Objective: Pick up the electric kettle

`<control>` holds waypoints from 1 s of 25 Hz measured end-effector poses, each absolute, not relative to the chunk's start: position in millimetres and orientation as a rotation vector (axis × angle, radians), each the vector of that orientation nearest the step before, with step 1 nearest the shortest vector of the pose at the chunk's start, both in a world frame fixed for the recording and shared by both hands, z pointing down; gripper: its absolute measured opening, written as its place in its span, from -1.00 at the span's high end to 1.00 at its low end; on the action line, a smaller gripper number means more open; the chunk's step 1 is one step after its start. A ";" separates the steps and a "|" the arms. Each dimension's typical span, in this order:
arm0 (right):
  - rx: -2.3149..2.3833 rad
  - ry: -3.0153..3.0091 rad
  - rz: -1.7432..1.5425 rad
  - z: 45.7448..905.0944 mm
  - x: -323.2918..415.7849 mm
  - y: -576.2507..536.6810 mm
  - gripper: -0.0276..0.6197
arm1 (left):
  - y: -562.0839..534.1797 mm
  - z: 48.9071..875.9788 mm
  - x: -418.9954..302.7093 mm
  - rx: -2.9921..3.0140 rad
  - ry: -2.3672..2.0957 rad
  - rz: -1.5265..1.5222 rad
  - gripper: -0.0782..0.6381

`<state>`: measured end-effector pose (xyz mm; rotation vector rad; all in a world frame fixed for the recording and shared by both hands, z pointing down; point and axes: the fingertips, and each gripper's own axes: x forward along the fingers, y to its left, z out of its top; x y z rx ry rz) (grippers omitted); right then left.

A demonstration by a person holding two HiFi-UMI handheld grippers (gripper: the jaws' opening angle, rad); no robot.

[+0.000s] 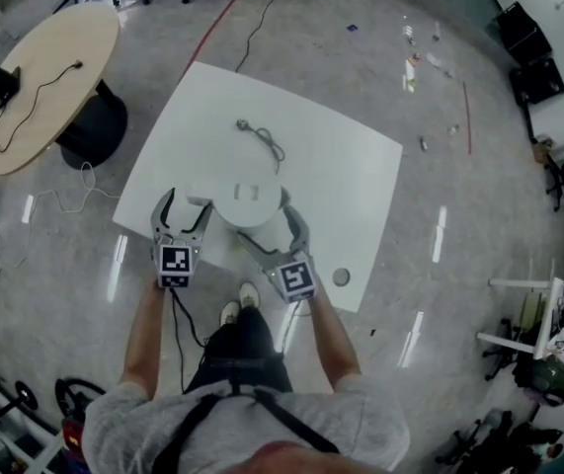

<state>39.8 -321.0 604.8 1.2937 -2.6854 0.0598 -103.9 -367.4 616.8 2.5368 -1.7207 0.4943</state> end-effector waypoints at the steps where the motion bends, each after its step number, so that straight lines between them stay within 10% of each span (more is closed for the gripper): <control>1: 1.289 -2.685 0.055 604.5 38.8 -320.5 -0.57 | -368.3 616.4 -107.5 2.529 -1.745 0.492 -0.19; 25: 1.230 -2.758 0.055 601.2 28.2 -325.9 -0.58 | -415.5 615.4 -105.6 2.539 -1.842 0.436 -0.13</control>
